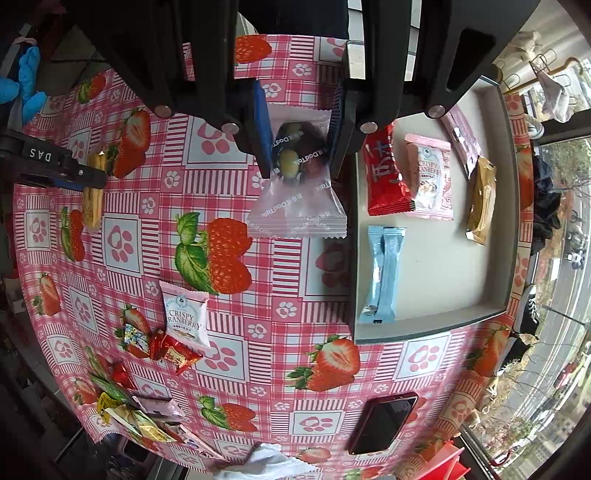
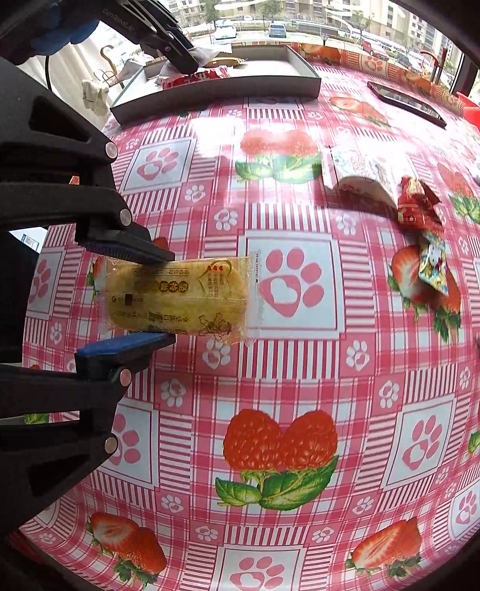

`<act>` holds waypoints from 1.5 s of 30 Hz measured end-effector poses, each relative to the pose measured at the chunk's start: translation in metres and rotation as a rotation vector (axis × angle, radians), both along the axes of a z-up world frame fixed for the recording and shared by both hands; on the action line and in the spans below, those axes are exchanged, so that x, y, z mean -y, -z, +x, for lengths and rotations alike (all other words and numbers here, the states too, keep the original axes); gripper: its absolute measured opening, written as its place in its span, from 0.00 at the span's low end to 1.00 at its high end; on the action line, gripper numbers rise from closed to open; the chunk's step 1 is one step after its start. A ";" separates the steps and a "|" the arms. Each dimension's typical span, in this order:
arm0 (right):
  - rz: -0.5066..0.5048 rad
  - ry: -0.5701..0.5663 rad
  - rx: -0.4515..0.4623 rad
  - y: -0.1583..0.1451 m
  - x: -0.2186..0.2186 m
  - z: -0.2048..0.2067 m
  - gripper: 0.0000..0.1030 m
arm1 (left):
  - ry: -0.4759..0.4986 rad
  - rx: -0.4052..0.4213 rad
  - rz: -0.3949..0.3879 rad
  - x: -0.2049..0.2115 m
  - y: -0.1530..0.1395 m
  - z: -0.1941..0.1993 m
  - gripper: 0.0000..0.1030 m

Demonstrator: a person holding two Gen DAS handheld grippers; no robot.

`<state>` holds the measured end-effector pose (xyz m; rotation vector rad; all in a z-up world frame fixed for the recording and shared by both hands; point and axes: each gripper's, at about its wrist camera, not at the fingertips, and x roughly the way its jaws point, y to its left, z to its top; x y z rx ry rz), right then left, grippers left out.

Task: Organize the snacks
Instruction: 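Close the left tool on the clear candy bag while the right tool holds the yellow cake, then carry both snacks into the box and open both tools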

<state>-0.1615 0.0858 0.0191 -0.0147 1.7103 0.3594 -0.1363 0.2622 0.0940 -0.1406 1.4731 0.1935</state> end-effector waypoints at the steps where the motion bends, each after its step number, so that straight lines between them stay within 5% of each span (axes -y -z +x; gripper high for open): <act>1: 0.006 -0.011 0.010 -0.002 -0.011 -0.001 0.36 | -0.006 0.009 0.000 -0.008 0.000 -0.002 0.29; 20: 0.149 -0.171 0.022 -0.015 -0.287 -0.046 0.36 | 0.005 -0.063 -0.042 -0.157 0.035 -0.061 0.31; 22: 0.152 -0.178 0.008 -0.013 -0.304 -0.046 0.36 | 0.005 -0.067 -0.040 -0.162 0.037 -0.064 0.36; 24: 0.145 -0.181 0.001 -0.011 -0.315 -0.046 0.37 | -0.004 -0.063 -0.033 -0.167 0.037 -0.065 0.61; 26: 0.106 -0.185 0.016 -0.009 -0.318 -0.044 0.68 | -0.013 -0.045 -0.039 -0.170 0.035 -0.066 0.72; 28: 0.066 -0.181 0.049 -0.010 -0.317 -0.044 0.83 | -0.007 -0.039 -0.041 -0.170 0.033 -0.065 0.74; 35: -0.040 -0.088 0.026 -0.003 -0.273 -0.036 0.83 | 0.044 -0.052 -0.026 -0.163 0.036 -0.056 0.76; 45: -0.051 0.066 -0.016 0.004 -0.193 -0.034 0.84 | 0.128 -0.057 -0.002 -0.135 0.032 -0.033 0.76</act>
